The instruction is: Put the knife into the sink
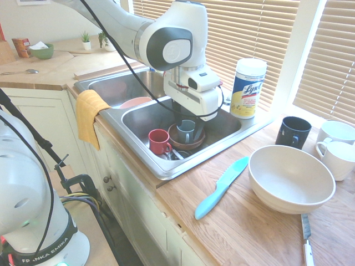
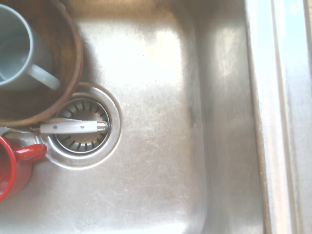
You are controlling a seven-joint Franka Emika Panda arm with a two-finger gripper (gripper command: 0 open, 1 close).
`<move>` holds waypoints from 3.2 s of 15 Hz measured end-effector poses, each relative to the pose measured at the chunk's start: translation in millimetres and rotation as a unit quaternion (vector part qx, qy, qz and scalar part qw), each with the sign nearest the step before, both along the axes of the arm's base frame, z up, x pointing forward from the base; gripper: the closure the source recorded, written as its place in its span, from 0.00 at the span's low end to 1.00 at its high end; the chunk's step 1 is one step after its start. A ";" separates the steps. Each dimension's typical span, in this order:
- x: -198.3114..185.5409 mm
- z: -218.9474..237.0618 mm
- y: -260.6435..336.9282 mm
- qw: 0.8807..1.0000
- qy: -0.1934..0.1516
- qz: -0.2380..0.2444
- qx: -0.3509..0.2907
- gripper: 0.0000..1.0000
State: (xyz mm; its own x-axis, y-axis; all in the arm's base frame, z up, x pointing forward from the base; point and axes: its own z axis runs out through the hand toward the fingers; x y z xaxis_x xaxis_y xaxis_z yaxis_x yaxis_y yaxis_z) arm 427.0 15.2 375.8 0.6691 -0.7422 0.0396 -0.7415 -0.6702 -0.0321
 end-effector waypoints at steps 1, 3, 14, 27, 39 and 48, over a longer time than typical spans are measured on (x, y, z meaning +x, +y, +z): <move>0.1 -0.6 0.0 1.000 0.001 0.000 0.000 0.00; 0.7 1.5 -0.1 1.000 0.000 0.008 -0.002 0.00; -46.6 2.3 -147.2 0.988 0.053 0.144 -0.005 0.00; -55.7 -55.3 -175.2 0.993 0.007 0.112 -0.023 0.00; -56.2 -64.5 -175.0 0.995 0.001 0.101 -0.016 1.00; -57.6 -64.7 -179.0 0.995 -0.002 0.095 -0.013 1.00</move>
State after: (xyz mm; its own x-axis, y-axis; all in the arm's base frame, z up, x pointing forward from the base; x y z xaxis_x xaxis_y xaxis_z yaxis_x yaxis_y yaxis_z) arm 369.4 -163.8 311.2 0.7975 -0.6004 0.0600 -0.6006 -0.7994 -0.0156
